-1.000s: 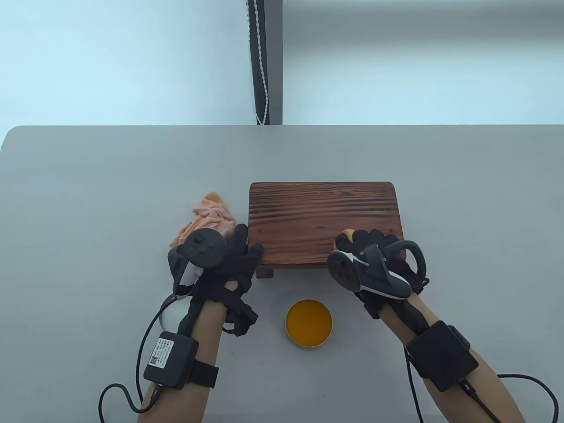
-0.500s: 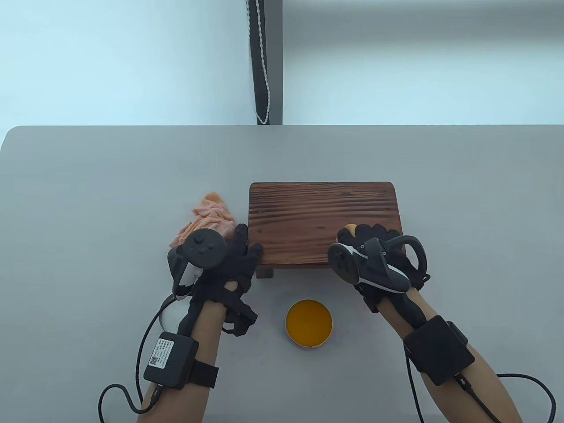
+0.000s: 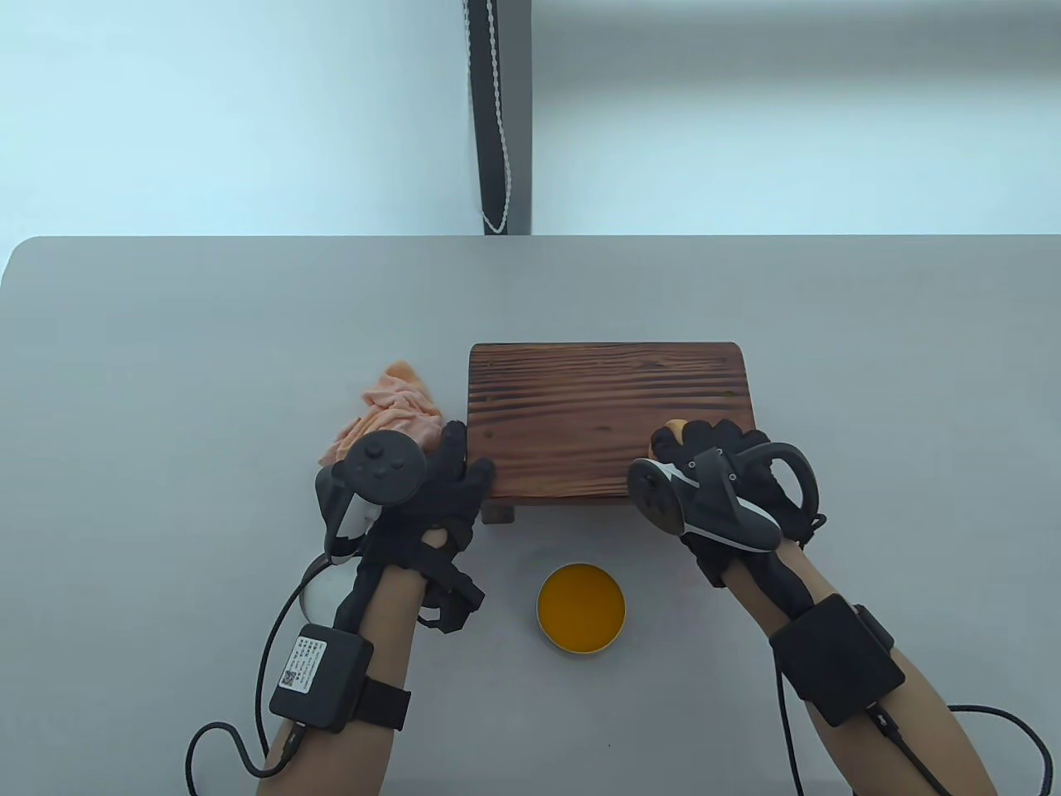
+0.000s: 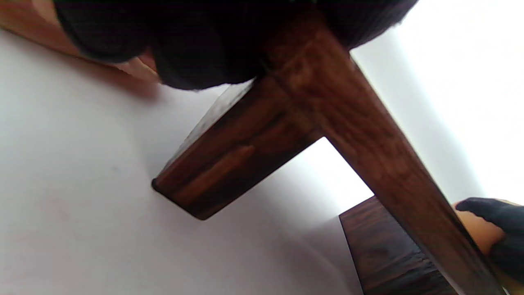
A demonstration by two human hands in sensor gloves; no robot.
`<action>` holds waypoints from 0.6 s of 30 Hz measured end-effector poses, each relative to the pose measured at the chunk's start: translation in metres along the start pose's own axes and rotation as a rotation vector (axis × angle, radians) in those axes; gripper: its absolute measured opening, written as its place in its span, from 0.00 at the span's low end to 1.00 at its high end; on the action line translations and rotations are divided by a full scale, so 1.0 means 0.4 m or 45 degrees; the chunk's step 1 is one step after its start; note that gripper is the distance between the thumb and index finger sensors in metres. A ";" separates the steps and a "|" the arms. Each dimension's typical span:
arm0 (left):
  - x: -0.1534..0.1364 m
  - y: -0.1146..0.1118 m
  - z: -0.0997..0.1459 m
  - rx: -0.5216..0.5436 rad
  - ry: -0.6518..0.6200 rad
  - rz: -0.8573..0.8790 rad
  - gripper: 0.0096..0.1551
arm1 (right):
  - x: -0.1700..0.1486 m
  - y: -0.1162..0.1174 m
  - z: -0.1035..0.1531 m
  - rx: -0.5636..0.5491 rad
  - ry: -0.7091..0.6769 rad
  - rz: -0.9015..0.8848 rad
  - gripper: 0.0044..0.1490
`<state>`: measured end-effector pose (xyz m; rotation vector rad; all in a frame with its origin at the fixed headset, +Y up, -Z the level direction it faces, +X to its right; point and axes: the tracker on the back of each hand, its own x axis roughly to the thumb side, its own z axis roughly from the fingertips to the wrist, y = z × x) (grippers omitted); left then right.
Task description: Dip and apply wood wax on stool
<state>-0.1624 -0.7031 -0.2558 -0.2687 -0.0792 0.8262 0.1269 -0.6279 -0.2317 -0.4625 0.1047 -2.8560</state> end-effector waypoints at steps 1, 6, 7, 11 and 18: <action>0.000 -0.001 0.000 0.002 0.001 0.000 0.49 | 0.003 -0.004 0.018 0.010 -0.018 -0.014 0.25; 0.001 -0.001 0.000 0.005 -0.004 -0.010 0.49 | 0.026 -0.013 0.034 -0.023 -0.114 -0.043 0.24; 0.001 -0.001 0.000 0.005 -0.004 -0.010 0.49 | 0.020 -0.010 0.022 -0.033 -0.099 -0.063 0.24; -0.003 0.000 0.000 -0.001 0.000 0.017 0.49 | -0.017 0.005 -0.026 -0.011 -0.004 -0.074 0.24; 0.003 -0.002 0.002 0.017 0.005 -0.011 0.49 | -0.001 -0.012 0.041 0.042 -0.090 -0.021 0.24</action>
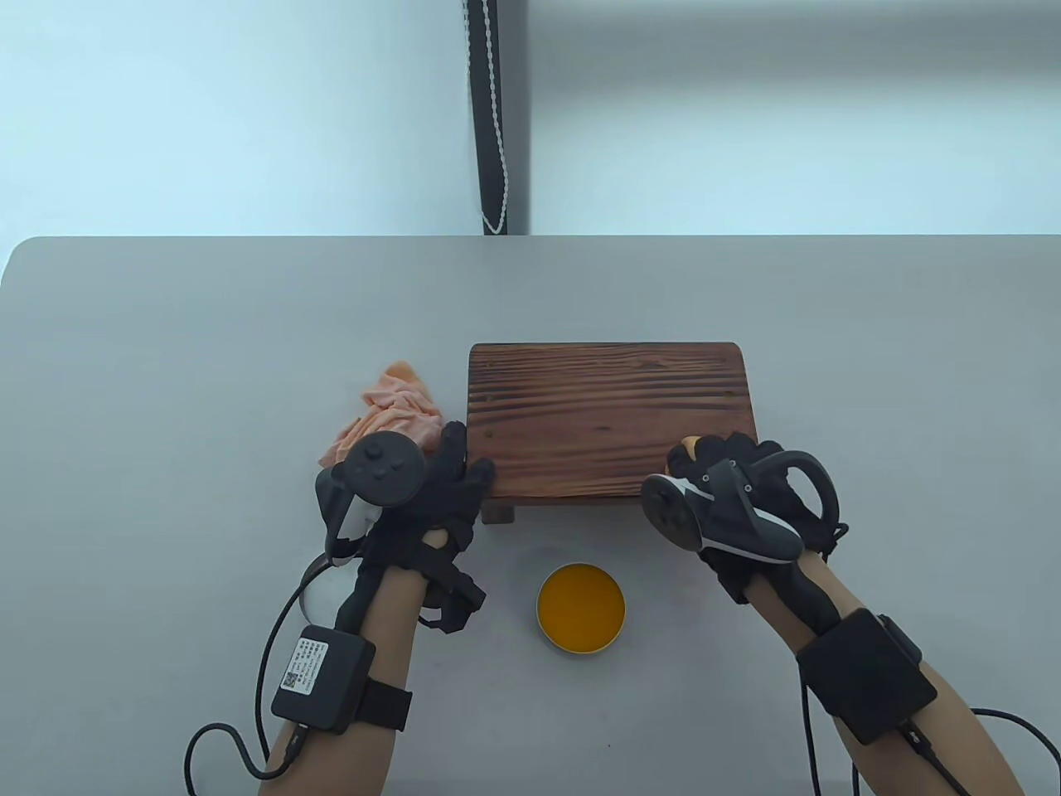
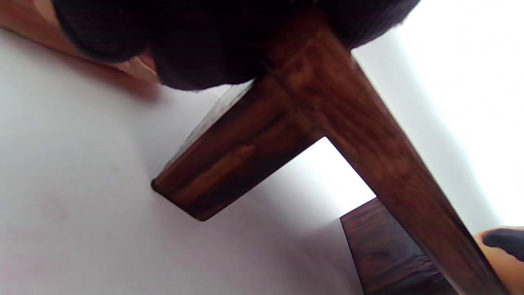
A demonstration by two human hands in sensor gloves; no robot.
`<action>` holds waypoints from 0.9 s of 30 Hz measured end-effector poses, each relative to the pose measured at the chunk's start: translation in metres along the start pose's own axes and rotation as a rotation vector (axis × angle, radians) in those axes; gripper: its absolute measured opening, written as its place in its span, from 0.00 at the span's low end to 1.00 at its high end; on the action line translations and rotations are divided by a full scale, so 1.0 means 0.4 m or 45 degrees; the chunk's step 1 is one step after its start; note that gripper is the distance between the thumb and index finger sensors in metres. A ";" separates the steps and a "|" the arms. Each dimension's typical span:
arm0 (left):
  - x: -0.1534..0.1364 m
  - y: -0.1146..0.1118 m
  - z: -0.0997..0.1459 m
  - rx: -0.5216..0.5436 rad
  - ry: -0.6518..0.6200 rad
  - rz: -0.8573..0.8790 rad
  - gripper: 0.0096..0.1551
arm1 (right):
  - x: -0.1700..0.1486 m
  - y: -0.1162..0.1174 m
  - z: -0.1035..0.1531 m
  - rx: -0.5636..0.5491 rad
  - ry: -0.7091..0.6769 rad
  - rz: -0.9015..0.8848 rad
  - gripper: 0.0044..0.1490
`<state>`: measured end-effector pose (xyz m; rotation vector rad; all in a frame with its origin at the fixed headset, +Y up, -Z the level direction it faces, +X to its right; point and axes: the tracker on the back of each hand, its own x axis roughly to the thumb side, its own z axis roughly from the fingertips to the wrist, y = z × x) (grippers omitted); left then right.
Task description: Dip and apply wood wax on stool
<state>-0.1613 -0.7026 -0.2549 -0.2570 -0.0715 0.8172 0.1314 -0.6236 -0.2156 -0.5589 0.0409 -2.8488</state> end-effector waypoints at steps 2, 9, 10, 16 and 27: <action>-0.001 -0.001 -0.001 0.003 -0.003 0.004 0.49 | 0.006 0.002 -0.001 -0.031 0.005 -0.008 0.24; -0.003 0.001 -0.001 -0.004 0.000 0.014 0.49 | -0.048 0.018 -0.053 -0.022 0.132 -0.029 0.24; -0.003 0.001 -0.001 -0.005 0.003 0.019 0.49 | -0.046 0.015 -0.042 -0.003 0.133 0.014 0.24; 0.000 0.000 0.001 0.005 -0.001 0.007 0.49 | -0.017 0.007 0.006 -0.036 0.040 0.020 0.24; 0.000 0.001 0.001 0.004 0.002 0.012 0.49 | -0.054 0.012 0.006 0.014 0.102 0.005 0.24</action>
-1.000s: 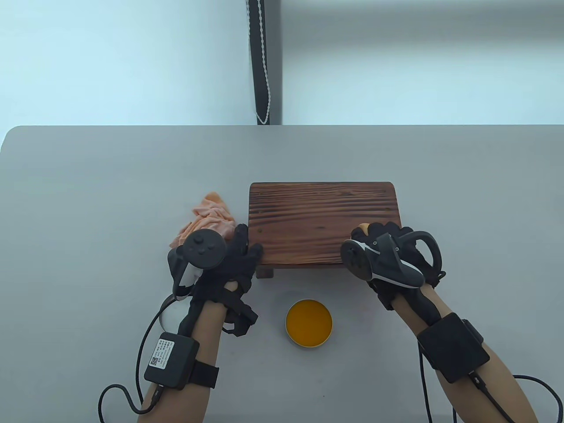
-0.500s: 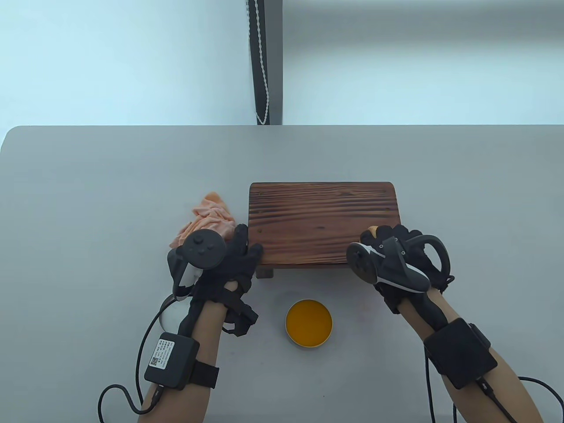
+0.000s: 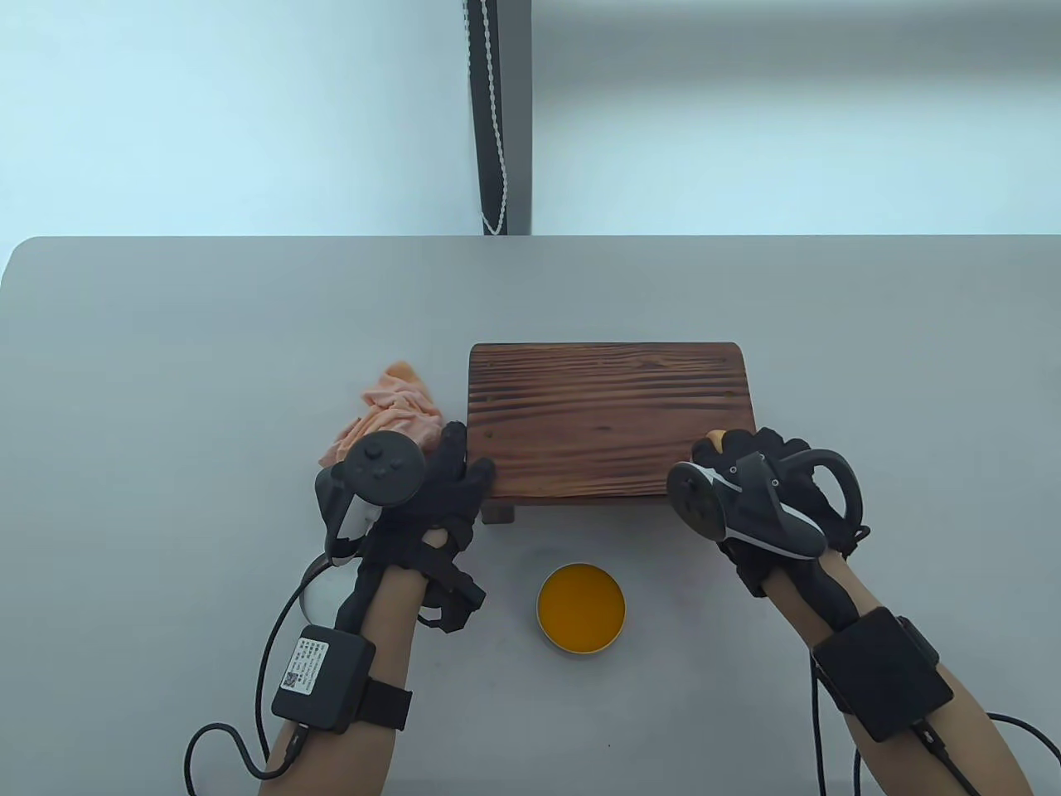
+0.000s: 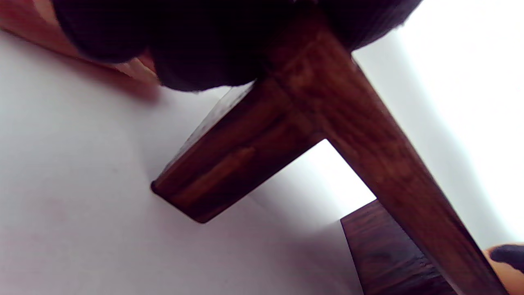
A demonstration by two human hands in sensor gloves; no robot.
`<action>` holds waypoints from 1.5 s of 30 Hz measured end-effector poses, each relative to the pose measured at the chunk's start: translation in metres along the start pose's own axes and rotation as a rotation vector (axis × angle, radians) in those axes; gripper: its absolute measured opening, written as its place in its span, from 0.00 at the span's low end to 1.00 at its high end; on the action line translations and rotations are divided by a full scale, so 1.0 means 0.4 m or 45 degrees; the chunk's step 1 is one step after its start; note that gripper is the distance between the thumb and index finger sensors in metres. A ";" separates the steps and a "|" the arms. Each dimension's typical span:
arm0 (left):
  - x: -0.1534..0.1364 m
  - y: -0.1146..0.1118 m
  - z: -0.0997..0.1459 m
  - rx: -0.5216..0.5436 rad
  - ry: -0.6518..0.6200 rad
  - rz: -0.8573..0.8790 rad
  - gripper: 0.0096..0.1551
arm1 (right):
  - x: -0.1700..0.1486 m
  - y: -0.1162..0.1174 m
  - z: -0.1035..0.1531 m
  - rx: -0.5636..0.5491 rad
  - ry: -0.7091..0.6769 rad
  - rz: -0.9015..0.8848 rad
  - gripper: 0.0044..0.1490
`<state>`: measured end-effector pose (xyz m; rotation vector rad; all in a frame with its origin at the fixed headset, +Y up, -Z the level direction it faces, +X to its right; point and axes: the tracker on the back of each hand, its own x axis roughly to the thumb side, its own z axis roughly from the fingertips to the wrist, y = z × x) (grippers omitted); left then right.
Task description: Dip and apply wood wax on stool
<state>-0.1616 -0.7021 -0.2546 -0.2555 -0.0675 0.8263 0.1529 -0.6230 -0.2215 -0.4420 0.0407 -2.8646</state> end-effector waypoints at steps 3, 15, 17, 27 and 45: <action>0.000 0.000 -0.001 0.000 -0.002 -0.005 0.48 | 0.012 0.002 0.005 -0.042 -0.017 -0.024 0.23; 0.000 0.001 0.000 0.002 0.005 -0.007 0.49 | -0.022 0.002 0.010 0.024 0.017 -0.092 0.24; 0.001 0.001 -0.001 0.000 0.002 -0.020 0.49 | -0.015 0.003 0.009 -0.005 0.012 -0.097 0.24; -0.003 0.002 -0.001 -0.007 0.007 0.012 0.49 | -0.040 0.009 0.007 0.020 0.073 -0.012 0.24; -0.003 0.001 -0.002 0.000 0.006 -0.012 0.48 | -0.037 0.013 0.017 -0.033 0.093 -0.064 0.23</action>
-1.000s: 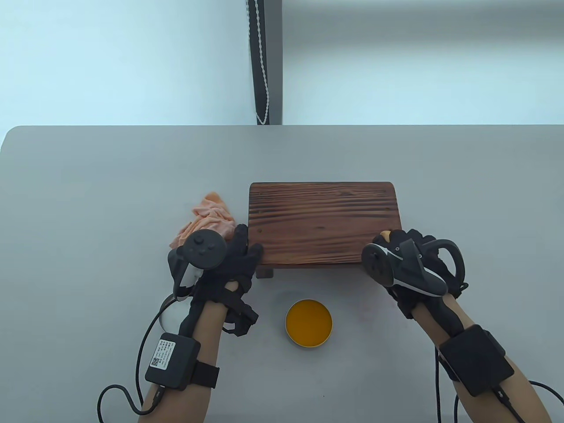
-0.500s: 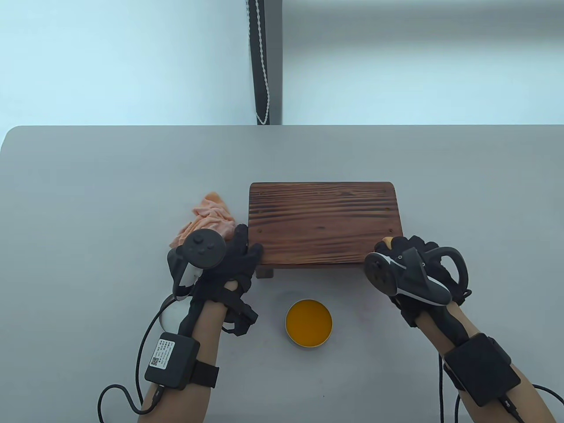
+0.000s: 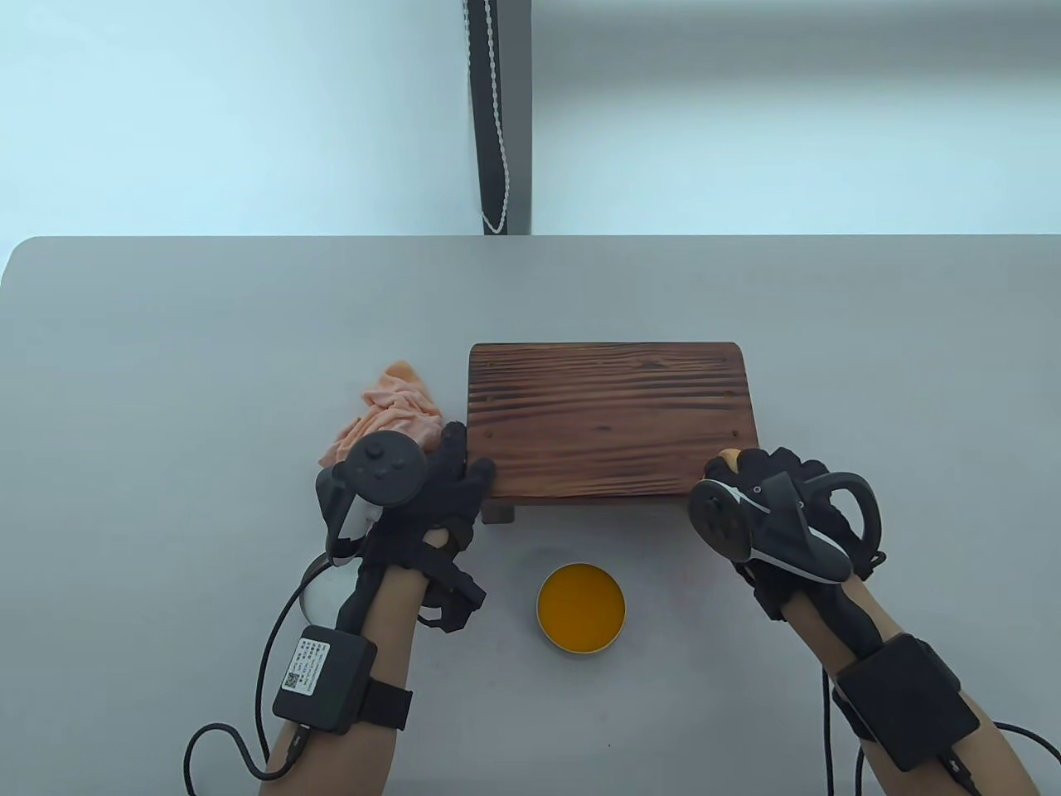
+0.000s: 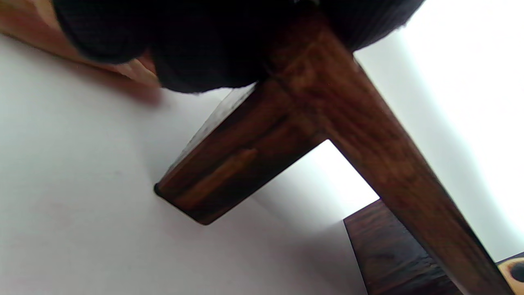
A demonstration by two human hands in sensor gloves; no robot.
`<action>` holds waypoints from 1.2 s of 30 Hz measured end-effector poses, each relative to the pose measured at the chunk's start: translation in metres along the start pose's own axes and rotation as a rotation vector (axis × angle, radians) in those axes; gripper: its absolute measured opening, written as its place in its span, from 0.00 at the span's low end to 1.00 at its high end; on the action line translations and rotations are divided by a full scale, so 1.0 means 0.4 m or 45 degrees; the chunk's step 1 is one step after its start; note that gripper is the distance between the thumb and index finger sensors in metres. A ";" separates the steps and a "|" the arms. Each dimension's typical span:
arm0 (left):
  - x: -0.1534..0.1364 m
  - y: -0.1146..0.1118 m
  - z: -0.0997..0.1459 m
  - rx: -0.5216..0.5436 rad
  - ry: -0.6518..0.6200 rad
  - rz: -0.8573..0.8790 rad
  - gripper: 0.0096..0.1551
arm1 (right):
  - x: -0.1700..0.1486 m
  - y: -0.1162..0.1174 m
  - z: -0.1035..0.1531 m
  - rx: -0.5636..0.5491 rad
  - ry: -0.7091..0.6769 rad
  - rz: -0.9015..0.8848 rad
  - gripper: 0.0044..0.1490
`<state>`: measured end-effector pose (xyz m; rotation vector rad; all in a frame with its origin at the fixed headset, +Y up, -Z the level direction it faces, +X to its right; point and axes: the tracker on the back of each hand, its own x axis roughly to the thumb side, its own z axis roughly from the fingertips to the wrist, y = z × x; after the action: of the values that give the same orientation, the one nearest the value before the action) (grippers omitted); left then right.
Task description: Dip and apply wood wax on stool
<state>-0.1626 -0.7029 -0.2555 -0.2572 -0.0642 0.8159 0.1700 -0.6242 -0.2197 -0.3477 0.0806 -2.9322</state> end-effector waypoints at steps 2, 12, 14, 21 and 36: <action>0.000 0.000 0.000 -0.002 0.001 0.000 0.48 | -0.018 0.010 -0.023 -0.019 0.056 -0.022 0.23; 0.001 0.001 -0.001 -0.004 -0.002 -0.014 0.48 | -0.011 0.001 0.021 -0.003 -0.009 -0.020 0.23; 0.001 0.001 -0.001 -0.004 -0.001 -0.017 0.48 | -0.023 0.008 0.003 -0.028 0.025 -0.042 0.23; -0.001 0.001 0.000 -0.004 0.003 -0.011 0.49 | -0.055 0.008 0.007 0.026 0.077 -0.005 0.23; 0.001 0.000 0.000 -0.002 0.001 -0.020 0.48 | -0.048 0.007 0.041 0.000 0.032 -0.004 0.24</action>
<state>-0.1625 -0.7026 -0.2554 -0.2585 -0.0659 0.8000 0.1928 -0.6239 -0.2085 -0.3117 0.0837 -2.9403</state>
